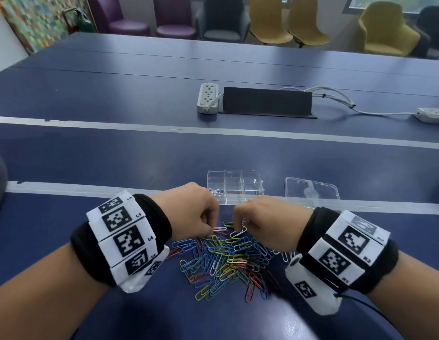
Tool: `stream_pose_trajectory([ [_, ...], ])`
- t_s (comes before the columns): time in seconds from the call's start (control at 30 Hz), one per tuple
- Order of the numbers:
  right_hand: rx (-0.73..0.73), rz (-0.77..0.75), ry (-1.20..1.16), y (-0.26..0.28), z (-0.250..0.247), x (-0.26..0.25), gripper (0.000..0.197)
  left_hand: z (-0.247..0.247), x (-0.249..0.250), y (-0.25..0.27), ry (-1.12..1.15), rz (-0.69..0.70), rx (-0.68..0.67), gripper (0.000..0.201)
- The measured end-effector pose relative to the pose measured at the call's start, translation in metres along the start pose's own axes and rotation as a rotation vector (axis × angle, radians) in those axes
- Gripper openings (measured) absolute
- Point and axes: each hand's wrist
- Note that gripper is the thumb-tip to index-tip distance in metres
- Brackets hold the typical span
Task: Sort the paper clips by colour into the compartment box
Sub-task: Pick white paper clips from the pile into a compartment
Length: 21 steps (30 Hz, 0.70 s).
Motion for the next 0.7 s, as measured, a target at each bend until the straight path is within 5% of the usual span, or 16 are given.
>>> stream_pose_trajectory([
  [0.23,0.024,-0.049,0.026,-0.004,0.002,-0.003,0.025,0.002,-0.001,0.006,0.064,0.035,0.013,0.032],
  [0.37,0.000,-0.032,0.147,-0.007,-0.002,-0.006,0.023,0.003,0.003,0.007,0.041,0.085,-0.029,0.014],
  [0.7,0.047,0.012,0.161,-0.003,-0.001,-0.004,0.026,0.008,0.017,0.008,0.096,0.078,-0.124,0.016],
])
Point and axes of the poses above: each hand's wrist, its own y-axis away from the middle knuckle, its own z-axis out of the palm, x = y × z, and after that the axes turned 15 degrees about -y, right-handed
